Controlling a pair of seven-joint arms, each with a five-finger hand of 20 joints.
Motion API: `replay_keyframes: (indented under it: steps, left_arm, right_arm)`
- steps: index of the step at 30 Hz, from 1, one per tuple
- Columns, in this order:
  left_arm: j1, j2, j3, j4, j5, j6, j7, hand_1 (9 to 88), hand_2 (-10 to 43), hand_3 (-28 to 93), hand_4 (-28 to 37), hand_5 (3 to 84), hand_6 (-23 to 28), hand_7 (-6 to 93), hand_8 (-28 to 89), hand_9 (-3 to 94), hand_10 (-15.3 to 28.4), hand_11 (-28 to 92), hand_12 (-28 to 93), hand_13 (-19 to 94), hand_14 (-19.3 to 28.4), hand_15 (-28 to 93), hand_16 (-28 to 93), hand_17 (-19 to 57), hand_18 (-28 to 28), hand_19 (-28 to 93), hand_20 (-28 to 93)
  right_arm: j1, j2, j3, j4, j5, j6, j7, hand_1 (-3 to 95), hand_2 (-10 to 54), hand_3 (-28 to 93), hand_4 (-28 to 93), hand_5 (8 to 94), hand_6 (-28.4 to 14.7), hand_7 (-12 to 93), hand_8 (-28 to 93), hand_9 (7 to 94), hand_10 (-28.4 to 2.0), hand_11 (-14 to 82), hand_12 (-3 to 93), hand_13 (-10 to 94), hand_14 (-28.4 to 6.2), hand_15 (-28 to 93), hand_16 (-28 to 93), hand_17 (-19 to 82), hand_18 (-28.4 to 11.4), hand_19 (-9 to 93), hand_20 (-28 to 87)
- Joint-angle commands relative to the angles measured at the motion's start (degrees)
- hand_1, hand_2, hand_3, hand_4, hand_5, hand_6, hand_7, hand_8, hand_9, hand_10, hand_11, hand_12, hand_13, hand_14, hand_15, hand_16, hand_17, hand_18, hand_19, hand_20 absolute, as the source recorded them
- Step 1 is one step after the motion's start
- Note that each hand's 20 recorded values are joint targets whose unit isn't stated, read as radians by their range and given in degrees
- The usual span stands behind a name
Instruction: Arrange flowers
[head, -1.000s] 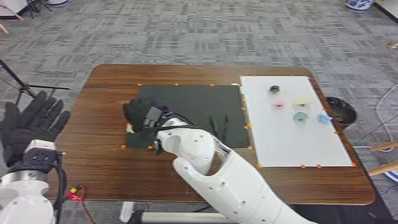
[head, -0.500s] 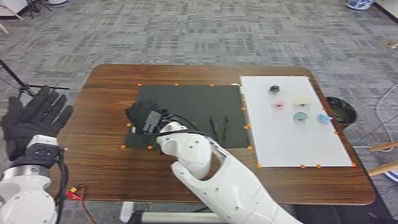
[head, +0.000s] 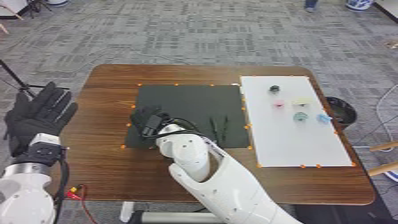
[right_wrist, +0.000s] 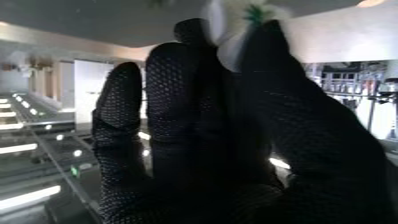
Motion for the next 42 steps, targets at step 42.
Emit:
replay_keyframes:
  steps: [42]
  left_arm:
    - [0.9,-0.51,-0.34,-0.1,-0.95,-1.08,-0.48,24.5,16.0,69,-28.3,43.2,9.1,10.0,-9,32.7,15.3,21,6,24,15.4,25,-7,-9.0,15.1,40,4]
  right_arm:
    - [1.6,1.4,-1.6,-0.9,4.2,4.6,3.2,57.1,-9.5,70,-28,73.2,-1.0,21,-1,75.3,-9.3,9.8,29.7,64,-8.9,58,43,31,-22.6,77,38]
